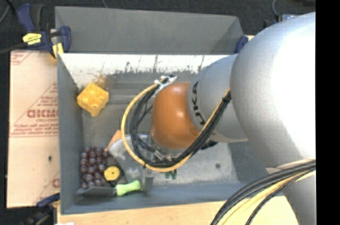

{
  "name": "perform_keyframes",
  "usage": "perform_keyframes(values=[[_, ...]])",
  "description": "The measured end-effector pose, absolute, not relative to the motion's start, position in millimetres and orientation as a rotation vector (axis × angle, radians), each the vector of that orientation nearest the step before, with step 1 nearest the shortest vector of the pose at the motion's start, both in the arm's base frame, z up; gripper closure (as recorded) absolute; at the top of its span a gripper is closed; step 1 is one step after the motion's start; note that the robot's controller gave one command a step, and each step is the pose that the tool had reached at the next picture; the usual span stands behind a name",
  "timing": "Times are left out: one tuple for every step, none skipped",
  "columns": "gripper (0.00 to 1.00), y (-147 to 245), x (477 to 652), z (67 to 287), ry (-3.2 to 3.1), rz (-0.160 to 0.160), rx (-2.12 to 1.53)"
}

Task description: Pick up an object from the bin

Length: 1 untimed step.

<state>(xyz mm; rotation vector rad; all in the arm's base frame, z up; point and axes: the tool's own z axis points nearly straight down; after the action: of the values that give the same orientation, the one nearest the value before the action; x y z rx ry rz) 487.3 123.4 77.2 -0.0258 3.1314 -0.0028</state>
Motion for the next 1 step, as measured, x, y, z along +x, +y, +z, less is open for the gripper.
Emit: perform_keyframes(values=[[0.0, 147.5, 485.8, 74.0, 3.089, -0.011, -0.465]])
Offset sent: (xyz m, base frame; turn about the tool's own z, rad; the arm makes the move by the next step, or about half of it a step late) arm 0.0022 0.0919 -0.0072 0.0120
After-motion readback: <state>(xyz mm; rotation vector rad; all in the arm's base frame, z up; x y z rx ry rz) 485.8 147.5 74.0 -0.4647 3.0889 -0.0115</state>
